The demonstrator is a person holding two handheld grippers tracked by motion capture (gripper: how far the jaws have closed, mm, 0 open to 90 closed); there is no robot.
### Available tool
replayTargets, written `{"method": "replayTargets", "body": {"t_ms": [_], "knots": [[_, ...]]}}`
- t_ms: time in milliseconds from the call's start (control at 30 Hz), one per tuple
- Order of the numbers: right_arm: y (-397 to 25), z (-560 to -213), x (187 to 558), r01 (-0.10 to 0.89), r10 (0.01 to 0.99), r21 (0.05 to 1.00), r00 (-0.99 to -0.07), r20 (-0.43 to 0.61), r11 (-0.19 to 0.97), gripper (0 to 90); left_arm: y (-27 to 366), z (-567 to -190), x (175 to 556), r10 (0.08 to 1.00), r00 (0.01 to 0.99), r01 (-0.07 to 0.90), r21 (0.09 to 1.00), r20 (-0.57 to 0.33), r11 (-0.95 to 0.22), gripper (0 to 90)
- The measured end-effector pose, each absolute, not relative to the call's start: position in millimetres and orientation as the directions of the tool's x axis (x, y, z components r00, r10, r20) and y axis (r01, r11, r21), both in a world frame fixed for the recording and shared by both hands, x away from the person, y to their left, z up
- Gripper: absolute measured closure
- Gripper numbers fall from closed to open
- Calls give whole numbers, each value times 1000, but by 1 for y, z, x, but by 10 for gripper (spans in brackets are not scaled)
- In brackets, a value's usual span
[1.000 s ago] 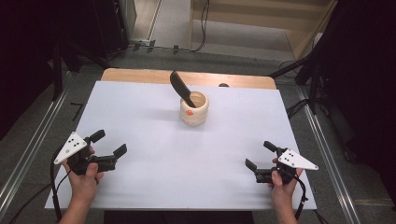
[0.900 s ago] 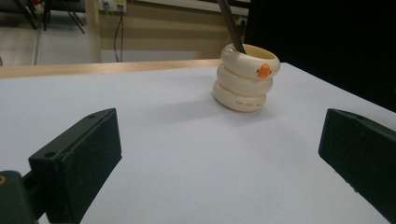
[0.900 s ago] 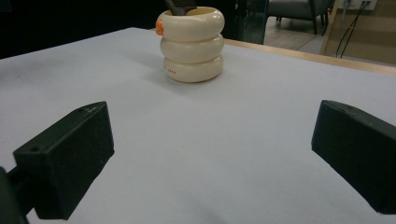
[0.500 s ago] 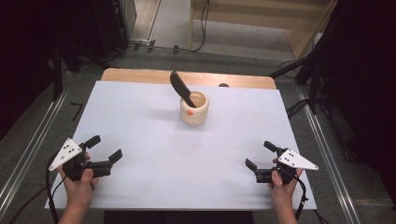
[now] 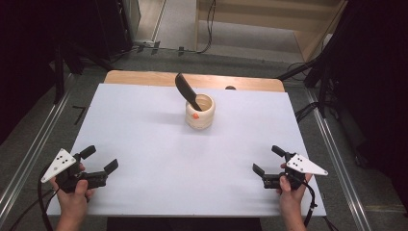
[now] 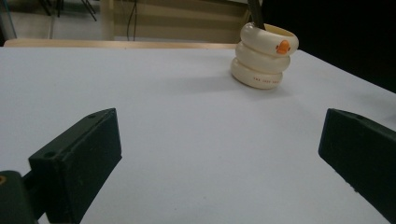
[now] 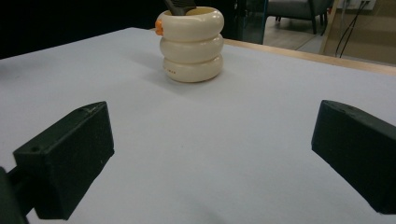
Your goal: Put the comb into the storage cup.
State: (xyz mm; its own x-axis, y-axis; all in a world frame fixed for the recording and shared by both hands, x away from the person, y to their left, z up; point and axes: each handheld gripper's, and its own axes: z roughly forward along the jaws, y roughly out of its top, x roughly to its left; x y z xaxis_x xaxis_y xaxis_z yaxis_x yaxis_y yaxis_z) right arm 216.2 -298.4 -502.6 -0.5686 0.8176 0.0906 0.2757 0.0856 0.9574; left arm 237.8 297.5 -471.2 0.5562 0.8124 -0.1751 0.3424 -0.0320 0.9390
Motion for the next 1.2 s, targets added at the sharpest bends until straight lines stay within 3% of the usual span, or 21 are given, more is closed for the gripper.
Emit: {"method": "replayTargets", "body": {"t_ms": [633, 1200], "knots": [[-300, -504, 217, 281, 819, 957, -565, 100, 77, 0, 316, -476, 227, 831, 536, 344, 938, -151, -51, 0], [-301, -503, 217, 280, 823, 957, -560, 101, 72, 0, 340, -476, 226, 839, 508, 369, 929, -195, -7, 0]]}}
